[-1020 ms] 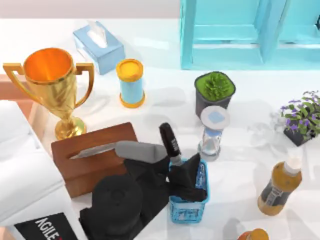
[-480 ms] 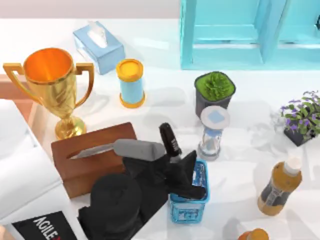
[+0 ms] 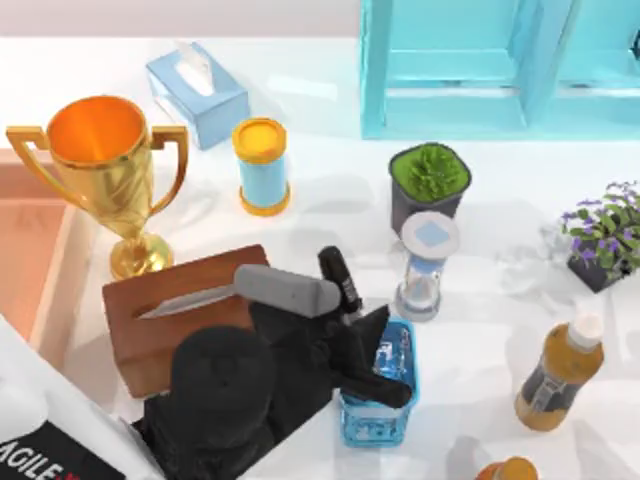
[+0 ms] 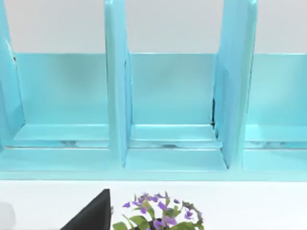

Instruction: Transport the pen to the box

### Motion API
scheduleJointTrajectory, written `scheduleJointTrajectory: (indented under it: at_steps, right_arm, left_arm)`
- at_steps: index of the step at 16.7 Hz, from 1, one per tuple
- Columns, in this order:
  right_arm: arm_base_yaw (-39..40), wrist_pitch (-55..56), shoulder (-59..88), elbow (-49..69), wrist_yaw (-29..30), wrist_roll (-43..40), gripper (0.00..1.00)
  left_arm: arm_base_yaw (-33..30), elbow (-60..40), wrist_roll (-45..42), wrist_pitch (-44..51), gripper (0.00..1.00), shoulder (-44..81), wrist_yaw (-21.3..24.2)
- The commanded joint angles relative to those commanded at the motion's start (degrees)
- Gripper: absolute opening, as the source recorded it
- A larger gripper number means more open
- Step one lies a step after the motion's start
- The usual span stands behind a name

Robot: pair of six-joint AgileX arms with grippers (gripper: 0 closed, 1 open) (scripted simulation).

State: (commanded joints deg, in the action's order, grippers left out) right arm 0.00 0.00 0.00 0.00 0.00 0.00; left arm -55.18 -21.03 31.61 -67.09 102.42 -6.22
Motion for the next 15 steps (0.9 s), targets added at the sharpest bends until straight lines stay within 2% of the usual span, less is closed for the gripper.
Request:
scheduleJointTrajectory:
  at_steps: [3, 7, 11, 15]
  right_arm:
    - [0.0, 0.0, 0.0, 0.0, 0.0, 0.0, 1.0]
    - [0.0, 0.0, 0.0, 0.0, 0.0, 0.0, 1.0]
    - [0.0, 0.0, 0.0, 0.0, 0.0, 0.0, 1.0]
    - [0.0, 0.0, 0.0, 0.0, 0.0, 0.0, 1.0]
  left_arm:
    - [4.5, -0.1, -3.0, 11.6, 0.0, -9.8, 4.8]
    - [15.8, -0.2, -6.0, 28.1, 0.0, -25.5, 10.3]
    - [27.3, -1.3, -5.7, 42.1, 0.0, -41.1, 15.9]
    - [33.3, -2.2, -4.0, 51.8, 0.0, -53.0, 22.3]
